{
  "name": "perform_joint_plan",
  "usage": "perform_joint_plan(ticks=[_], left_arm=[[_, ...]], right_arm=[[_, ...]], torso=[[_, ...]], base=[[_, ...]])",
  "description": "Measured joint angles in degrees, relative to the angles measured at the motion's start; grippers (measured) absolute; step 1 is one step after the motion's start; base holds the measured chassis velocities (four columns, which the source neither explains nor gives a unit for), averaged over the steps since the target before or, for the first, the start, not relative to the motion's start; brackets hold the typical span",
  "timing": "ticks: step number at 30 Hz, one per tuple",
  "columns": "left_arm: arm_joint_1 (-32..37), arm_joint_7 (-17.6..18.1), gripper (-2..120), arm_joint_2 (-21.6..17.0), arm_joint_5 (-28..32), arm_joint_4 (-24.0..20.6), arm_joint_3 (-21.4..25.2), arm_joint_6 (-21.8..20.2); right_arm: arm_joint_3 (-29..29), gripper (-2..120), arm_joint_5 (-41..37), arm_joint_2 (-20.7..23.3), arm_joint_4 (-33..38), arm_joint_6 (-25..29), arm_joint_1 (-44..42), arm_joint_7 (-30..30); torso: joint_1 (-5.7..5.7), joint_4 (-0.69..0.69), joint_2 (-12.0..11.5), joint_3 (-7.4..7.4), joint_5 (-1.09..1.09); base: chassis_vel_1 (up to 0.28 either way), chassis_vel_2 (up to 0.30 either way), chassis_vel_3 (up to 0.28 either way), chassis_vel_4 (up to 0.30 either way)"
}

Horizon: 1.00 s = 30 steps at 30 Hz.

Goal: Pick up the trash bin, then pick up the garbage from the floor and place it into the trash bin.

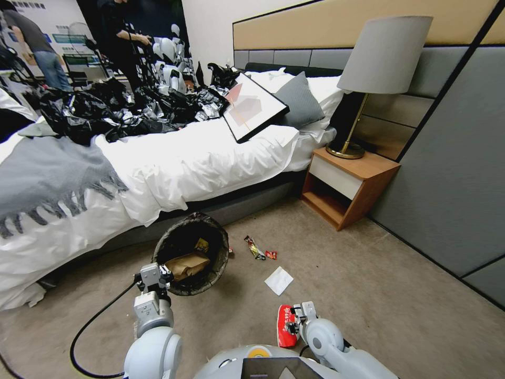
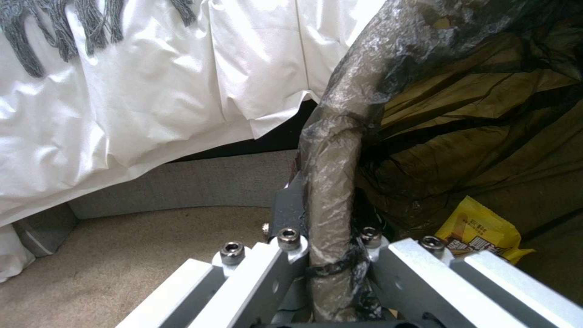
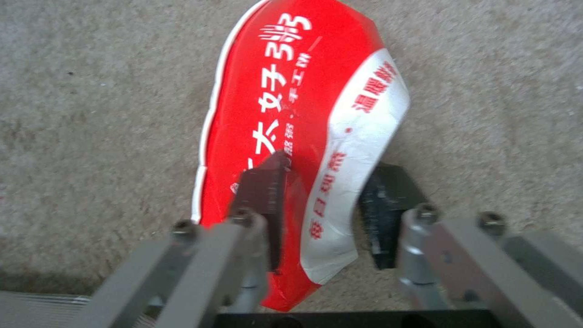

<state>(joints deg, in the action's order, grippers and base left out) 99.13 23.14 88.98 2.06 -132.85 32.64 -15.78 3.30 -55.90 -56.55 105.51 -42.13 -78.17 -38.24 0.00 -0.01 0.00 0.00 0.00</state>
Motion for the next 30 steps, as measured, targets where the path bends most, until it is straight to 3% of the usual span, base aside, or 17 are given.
perform_joint_plan(ticks=[1, 3, 6, 30], left_arm=[[0.00, 0.00, 0, 0.00, 0.00, 0.00, 0.00, 0.00], [-0.02, 0.00, 0, 0.03, 0.00, 0.02, -0.08, 0.01], [-0.05, 0.00, 0, 0.05, 0.00, 0.18, -0.16, 0.02], [-0.35, 0.19, 0, -0.16, -0.01, 0.49, -0.54, -0.11]], right_arm=[[0.00, 23, 0.00, 0.00, 0.00, 0.00, 0.00, 0.00], [-0.21, 8, 0.63, 0.09, -0.09, 0.03, 0.04, 0.45], [-0.44, 0, 1.38, 0.15, -0.30, 0.32, 0.37, 0.99], [-3.63, 0, 4.99, 0.00, 1.45, 2.75, 2.03, 2.88]], torso=[[0.00, 0.00, 0.00, 0.00, 0.00], [0.00, 0.00, 0.00, 0.00, 0.01], [0.00, 0.00, 0.00, 0.00, 0.00], [0.00, 0.00, 0.00, 0.00, -0.01]], base=[[0.000, 0.000, 0.000, 0.000], [0.000, 0.000, 0.000, 0.000], [0.000, 0.000, 0.000, 0.000], [0.000, 0.000, 0.000, 0.000]])
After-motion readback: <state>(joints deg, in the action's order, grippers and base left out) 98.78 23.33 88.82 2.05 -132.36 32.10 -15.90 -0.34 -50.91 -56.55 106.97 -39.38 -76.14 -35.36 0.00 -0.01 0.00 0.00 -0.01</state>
